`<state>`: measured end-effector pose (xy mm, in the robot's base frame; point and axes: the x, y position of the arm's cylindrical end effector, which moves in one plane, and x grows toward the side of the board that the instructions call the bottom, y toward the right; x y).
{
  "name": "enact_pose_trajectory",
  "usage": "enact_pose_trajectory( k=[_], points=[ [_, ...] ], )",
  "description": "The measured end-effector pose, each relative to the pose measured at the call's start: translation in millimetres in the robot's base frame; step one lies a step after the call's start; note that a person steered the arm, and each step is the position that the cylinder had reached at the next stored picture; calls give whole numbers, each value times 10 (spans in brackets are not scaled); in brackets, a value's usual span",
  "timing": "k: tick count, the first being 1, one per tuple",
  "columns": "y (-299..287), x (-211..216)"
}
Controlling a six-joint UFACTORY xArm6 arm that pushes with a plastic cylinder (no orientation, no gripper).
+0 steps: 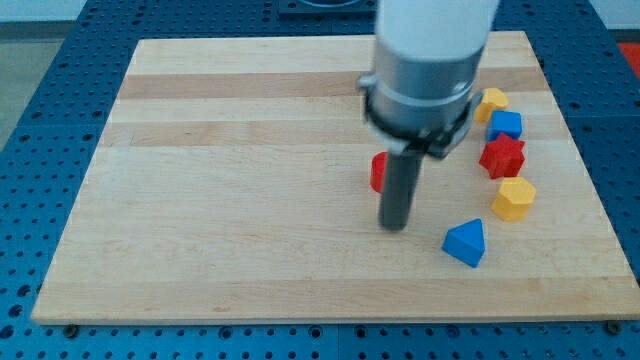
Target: Place the arm right to the red star
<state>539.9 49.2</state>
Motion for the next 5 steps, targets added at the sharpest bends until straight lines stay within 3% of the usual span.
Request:
enact_pose_trajectory(
  k=[2, 3, 4, 5],
  points=[
    [-34, 41],
    [19, 542],
    [155, 778],
    [926, 768]
  ],
)
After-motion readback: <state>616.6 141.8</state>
